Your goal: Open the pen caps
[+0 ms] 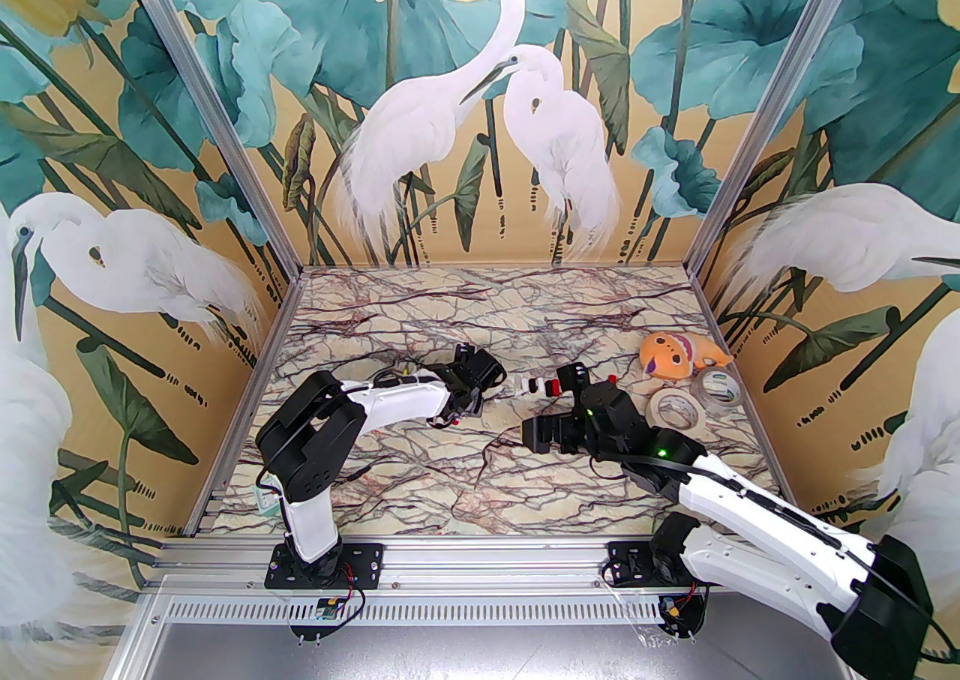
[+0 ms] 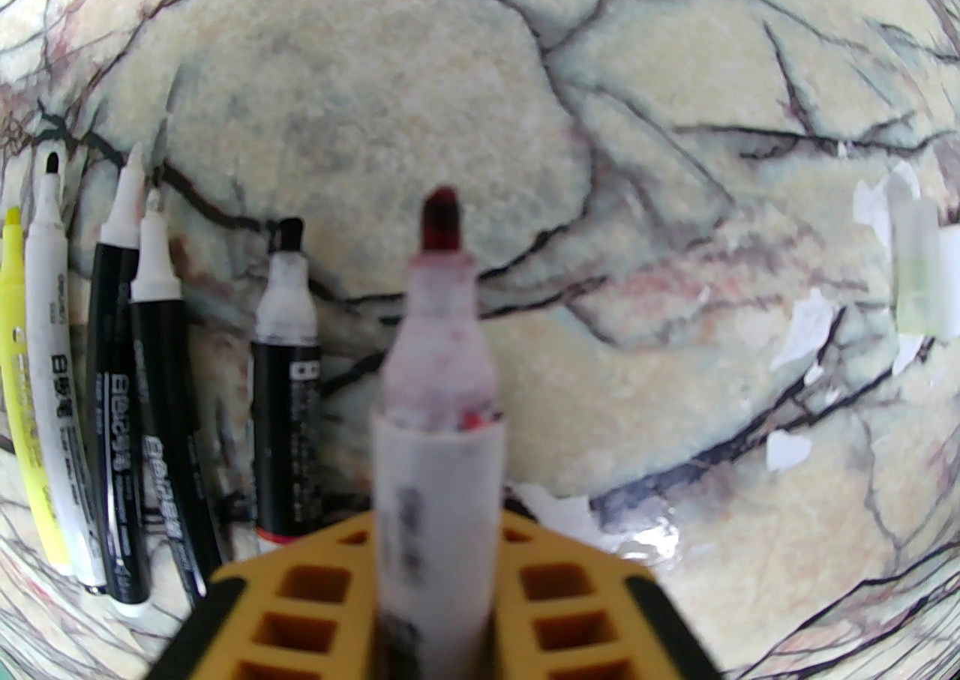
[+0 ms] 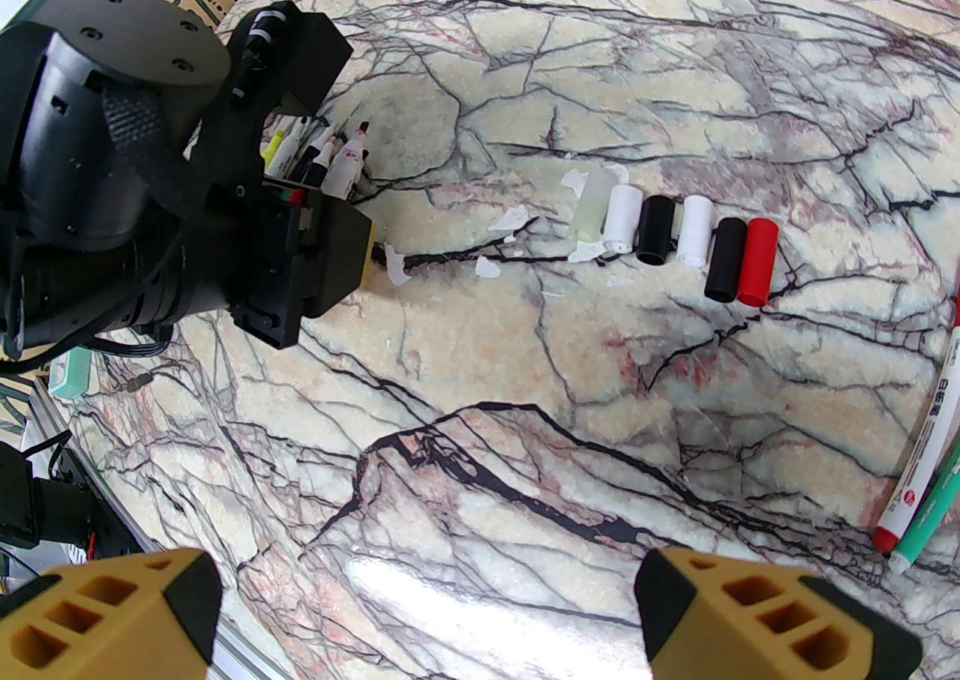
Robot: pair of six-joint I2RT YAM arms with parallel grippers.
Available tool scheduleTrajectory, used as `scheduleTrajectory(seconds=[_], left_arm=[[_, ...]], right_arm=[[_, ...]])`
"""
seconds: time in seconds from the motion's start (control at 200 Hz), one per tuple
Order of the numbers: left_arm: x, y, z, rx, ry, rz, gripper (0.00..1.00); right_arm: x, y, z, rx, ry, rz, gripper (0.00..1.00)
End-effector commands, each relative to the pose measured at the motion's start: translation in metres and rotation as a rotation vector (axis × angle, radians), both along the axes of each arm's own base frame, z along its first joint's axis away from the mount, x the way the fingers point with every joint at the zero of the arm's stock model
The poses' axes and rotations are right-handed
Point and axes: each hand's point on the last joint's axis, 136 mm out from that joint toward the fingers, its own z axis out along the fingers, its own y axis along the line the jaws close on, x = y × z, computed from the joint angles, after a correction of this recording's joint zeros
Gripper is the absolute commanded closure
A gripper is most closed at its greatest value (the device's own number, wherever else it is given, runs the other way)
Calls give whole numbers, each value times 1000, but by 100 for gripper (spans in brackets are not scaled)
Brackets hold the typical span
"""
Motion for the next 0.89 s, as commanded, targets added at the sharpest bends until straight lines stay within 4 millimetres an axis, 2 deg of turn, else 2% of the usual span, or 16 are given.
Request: scheduleTrajectory(seconds=[0.0,0.26,0.495,0.595,0.67,0.81,0.89], left_arm=[[5,6,1,51,-6,3,68],[3,13,13,61,-27,10,68],[-4,7,47,-45,-52,1,66],[-10,0,65,-140,-65,-14,54],[-16,-11,77,-239,-72,-51,42],[-32,-27,96,-407,-83,-127,3],[-42,-38,108,-504,-102,-207,0]], right_arm=[[-2,-1,-7,-5,17,-12,1],[-3,-11,-8,-27,17,-55,1],[4,-32,-6,-72,26,-183,0],[9,-47,-8,-117,51,-258,0],[13,-57,-8,-131,72,-308,0],[28,-84,-3,-153,87,-405,2],[36,-102,-1,-175,95,-459,6]])
